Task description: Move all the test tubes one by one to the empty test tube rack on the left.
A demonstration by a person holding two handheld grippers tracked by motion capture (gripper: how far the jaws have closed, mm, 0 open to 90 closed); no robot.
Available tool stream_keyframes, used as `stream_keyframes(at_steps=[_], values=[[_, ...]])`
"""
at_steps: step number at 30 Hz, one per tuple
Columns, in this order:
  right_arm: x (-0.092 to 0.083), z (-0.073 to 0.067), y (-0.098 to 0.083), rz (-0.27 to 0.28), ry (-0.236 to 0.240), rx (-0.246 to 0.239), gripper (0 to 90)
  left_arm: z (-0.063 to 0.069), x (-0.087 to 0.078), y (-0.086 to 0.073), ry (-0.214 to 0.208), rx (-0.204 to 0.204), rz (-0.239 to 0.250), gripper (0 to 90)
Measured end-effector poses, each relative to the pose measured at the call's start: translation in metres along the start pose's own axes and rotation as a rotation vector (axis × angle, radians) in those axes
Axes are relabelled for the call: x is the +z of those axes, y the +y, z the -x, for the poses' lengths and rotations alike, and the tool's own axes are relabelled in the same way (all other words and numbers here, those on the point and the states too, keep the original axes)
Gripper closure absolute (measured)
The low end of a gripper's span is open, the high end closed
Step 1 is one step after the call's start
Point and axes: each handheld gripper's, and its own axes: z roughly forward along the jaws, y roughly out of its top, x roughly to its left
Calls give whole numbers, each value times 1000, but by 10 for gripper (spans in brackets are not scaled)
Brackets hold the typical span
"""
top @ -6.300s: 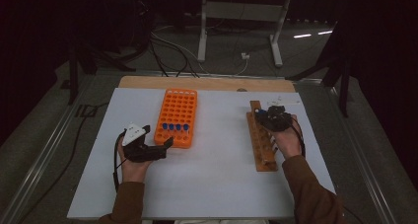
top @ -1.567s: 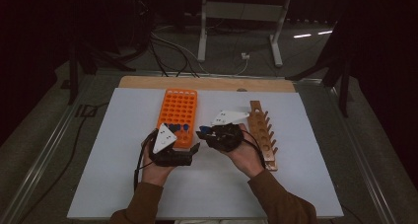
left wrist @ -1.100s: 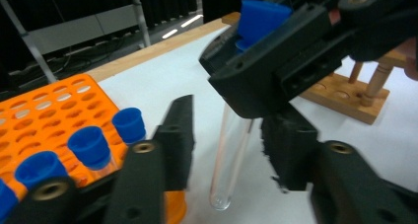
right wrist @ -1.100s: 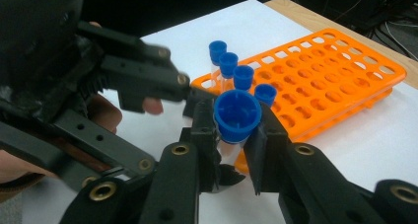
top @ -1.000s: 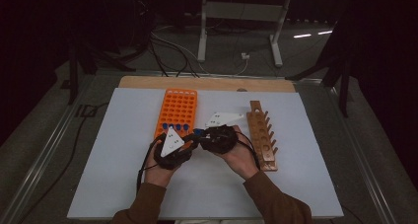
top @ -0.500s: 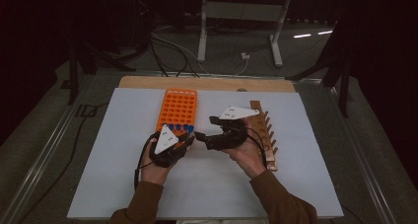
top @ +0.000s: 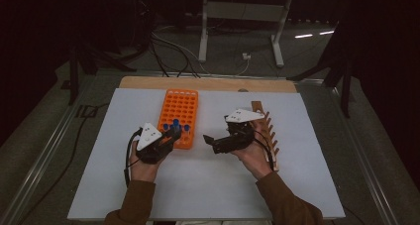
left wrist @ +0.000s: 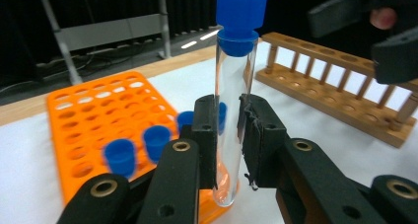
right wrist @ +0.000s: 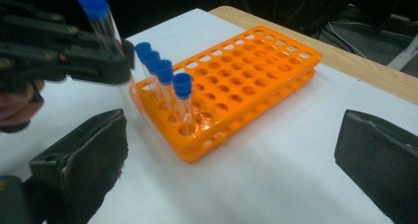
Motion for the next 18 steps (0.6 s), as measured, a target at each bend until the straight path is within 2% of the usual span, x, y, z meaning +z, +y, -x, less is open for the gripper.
stream_keyframes(at_steps=[7, 18], values=[[-4, 6, -1, 6, -16, 0, 1, -10, -8, -1, 37, -29, 20, 781], [-10, 12, -5, 14, -28, 12, 1, -16, -11, -2, 80, -38, 27, 781]])
